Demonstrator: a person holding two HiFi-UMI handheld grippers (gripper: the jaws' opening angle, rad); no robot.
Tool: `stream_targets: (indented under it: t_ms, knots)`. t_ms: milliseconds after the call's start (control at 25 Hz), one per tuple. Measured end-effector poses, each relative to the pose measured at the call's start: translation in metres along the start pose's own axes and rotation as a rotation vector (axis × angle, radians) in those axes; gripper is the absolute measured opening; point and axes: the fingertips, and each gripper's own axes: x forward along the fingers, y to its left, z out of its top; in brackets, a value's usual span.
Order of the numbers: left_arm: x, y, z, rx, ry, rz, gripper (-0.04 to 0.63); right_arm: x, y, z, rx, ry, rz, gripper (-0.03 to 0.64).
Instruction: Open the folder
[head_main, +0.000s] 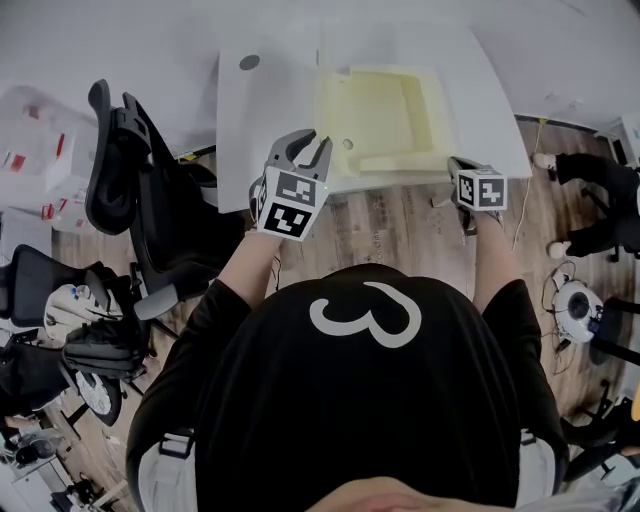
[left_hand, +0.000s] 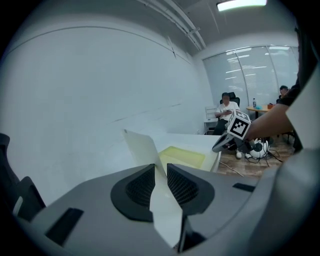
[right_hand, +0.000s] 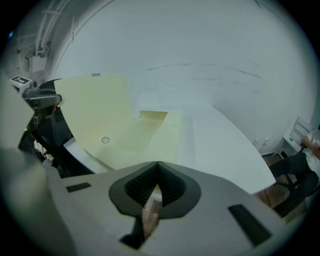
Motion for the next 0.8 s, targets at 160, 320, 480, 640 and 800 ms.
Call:
stream_targets:
  t_ms: [160, 320, 480, 640, 800]
  knots:
    - [-0.008, 0.016, -0.014, -0.078, -0.013, 0.009, 0.066, -0.001, -0.001, 0.000, 0.017, -0.016, -0.025, 0.023]
    - [-0.013, 0.027, -0.034, -0.144, -0.012, 0.002, 0.066, 0.000, -0.001, 0.000, 0.024, -0.029, -0.044, 0.023]
    - [-0.017, 0.037, -0.051, -0.198, -0.006, 0.000, 0.067, 0.000, -0.001, 0.000, 0.035, -0.042, -0.059, 0.023]
    - [-0.019, 0.046, -0.064, -0.262, 0.000, -0.004, 0.067, -0.001, -0.003, 0.000, 0.044, -0.053, -0.071, 0.023]
    - [-0.019, 0.057, -0.080, -0.347, 0.005, -0.001, 0.069, -0.002, -0.001, 0.000, 0.046, -0.055, -0.079, 0.023]
